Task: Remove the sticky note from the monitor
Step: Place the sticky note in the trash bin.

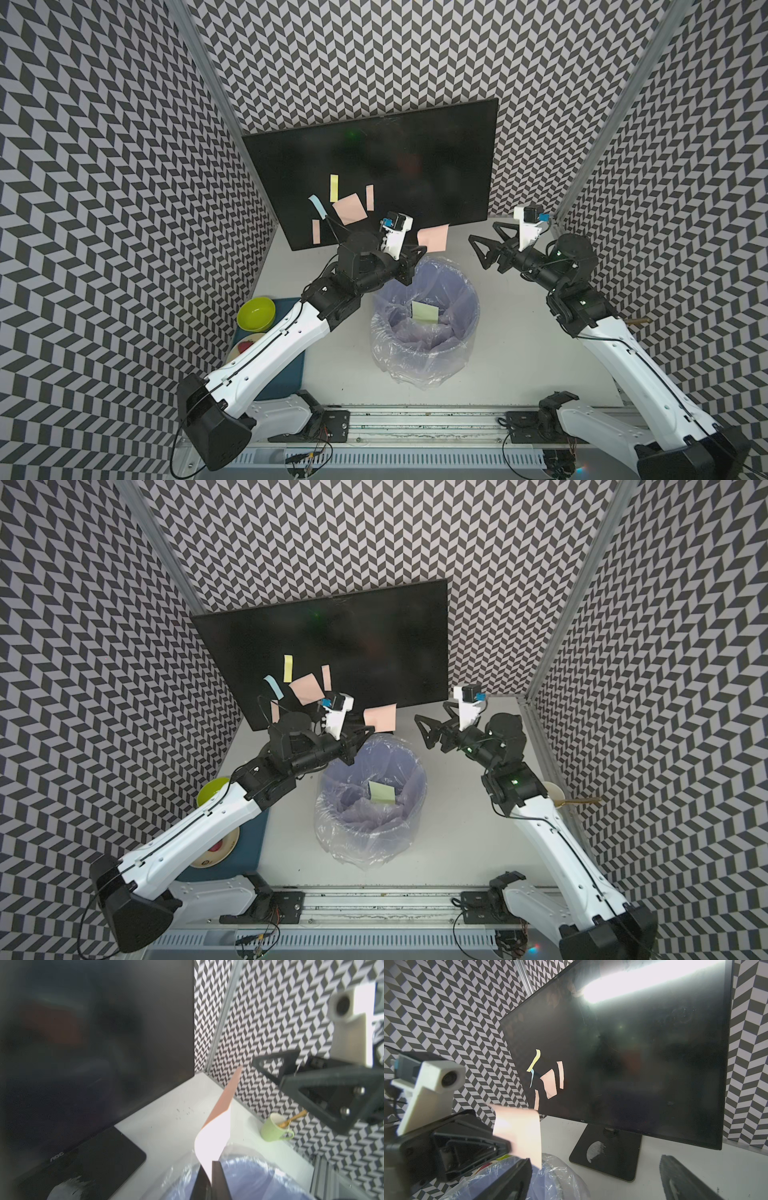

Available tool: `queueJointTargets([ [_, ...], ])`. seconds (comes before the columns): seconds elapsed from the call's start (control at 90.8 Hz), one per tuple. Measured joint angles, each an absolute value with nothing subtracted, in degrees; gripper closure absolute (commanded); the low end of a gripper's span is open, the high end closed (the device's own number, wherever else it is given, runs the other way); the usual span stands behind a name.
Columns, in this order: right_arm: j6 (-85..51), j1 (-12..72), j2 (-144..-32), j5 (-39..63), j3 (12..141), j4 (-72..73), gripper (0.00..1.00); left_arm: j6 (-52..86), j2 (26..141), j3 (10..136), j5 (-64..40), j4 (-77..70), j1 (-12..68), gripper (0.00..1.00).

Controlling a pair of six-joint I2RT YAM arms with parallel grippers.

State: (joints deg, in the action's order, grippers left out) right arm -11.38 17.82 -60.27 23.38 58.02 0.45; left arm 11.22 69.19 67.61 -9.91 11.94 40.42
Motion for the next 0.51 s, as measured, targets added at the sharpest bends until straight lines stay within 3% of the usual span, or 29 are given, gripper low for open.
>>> queueJointTargets([
  [0.198,-11.2,17.8,-61.3,23.4,58.0,0.4,0.01,4.7,66.9,64.5,-7.0,20.7,45.8,0.97],
  [0.286,-11.0,17.8,-61.5,23.4,58.2,0.4,0.01,2.9,66.6,63.4,-6.1,23.1,47.7,0.72],
  [0.507,-10.7,17.8,-61.5,23.4,58.7,0.4,0.01,1.3,65.1,63.3,-4.7,24.5,48.6,0.35],
])
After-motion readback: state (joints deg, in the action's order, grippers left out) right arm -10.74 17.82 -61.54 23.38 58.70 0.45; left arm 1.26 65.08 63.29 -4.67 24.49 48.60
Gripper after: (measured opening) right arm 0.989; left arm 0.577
